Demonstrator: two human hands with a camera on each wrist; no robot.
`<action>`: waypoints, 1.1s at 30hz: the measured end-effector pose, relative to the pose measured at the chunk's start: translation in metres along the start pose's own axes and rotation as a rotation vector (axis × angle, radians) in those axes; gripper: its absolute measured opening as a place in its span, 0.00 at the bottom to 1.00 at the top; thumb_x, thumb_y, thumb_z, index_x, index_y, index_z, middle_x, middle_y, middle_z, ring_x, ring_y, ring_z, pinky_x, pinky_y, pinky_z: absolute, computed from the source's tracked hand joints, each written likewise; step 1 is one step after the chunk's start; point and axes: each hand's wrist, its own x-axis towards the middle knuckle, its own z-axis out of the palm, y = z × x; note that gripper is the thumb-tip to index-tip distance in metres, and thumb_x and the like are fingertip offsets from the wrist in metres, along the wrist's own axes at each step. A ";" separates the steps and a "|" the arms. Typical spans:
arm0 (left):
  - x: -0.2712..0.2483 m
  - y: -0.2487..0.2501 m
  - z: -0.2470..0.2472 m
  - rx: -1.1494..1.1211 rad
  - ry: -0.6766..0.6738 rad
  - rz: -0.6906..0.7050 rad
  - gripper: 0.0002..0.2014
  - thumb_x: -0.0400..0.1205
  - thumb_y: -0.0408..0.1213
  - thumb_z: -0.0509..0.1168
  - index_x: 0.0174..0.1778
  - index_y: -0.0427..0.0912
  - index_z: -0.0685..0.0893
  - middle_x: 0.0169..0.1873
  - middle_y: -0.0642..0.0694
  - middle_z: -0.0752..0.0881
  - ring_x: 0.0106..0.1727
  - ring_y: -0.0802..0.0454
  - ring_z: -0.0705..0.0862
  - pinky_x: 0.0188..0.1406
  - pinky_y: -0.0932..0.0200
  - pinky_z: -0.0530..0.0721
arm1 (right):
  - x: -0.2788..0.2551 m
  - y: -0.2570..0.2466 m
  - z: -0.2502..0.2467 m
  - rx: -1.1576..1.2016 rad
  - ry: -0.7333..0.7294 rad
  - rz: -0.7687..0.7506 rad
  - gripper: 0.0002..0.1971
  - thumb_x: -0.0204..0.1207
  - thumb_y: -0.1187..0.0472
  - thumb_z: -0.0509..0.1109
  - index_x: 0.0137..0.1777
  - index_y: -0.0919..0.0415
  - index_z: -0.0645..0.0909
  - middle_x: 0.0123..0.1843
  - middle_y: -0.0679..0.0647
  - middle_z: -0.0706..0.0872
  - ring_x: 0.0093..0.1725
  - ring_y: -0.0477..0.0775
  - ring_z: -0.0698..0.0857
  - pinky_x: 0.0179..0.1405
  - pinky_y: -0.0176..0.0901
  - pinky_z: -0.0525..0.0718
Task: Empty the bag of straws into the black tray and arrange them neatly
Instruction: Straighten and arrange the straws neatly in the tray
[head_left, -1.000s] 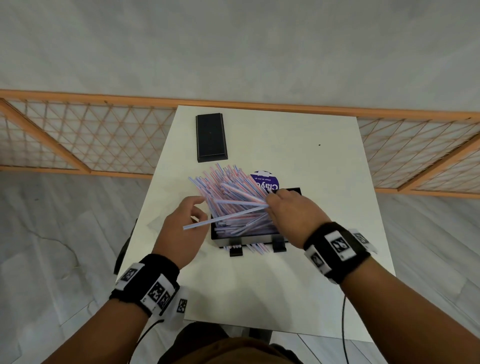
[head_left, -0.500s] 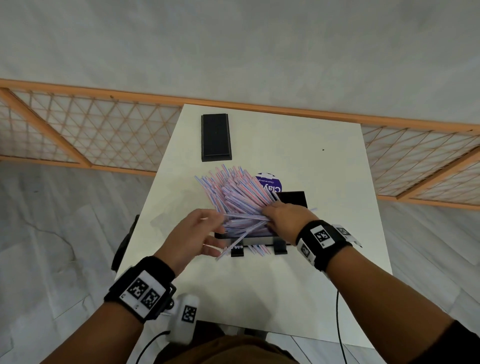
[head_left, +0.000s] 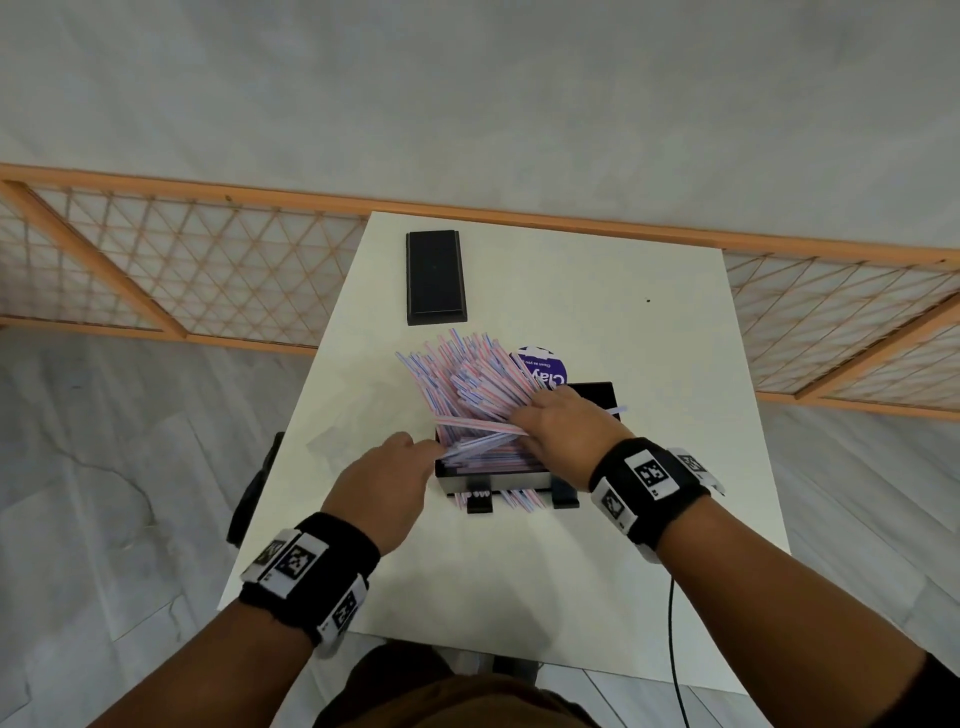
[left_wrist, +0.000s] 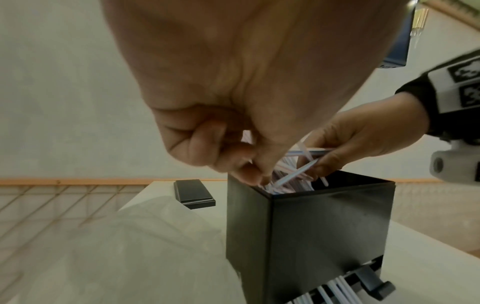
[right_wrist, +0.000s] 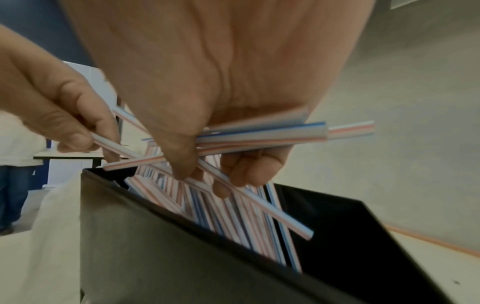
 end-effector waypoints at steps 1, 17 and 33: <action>0.003 -0.002 0.000 0.004 0.021 0.004 0.13 0.90 0.36 0.57 0.67 0.50 0.83 0.48 0.45 0.78 0.47 0.38 0.83 0.46 0.42 0.85 | 0.002 -0.001 0.001 0.023 -0.005 -0.004 0.12 0.84 0.53 0.67 0.64 0.53 0.84 0.54 0.59 0.85 0.57 0.66 0.80 0.62 0.57 0.79; 0.017 0.002 0.003 -0.154 0.134 0.036 0.23 0.91 0.47 0.59 0.81 0.44 0.72 0.60 0.43 0.83 0.59 0.41 0.81 0.61 0.46 0.80 | -0.019 0.013 -0.009 -0.002 -0.188 0.155 0.15 0.82 0.60 0.64 0.67 0.52 0.81 0.64 0.54 0.85 0.64 0.60 0.82 0.62 0.55 0.84; 0.039 0.037 0.012 -0.132 0.294 0.217 0.08 0.85 0.29 0.66 0.54 0.47 0.84 0.51 0.50 0.80 0.50 0.47 0.80 0.49 0.48 0.82 | -0.071 -0.028 -0.032 0.220 0.350 0.102 0.03 0.81 0.53 0.67 0.49 0.48 0.83 0.45 0.47 0.85 0.43 0.52 0.83 0.39 0.48 0.83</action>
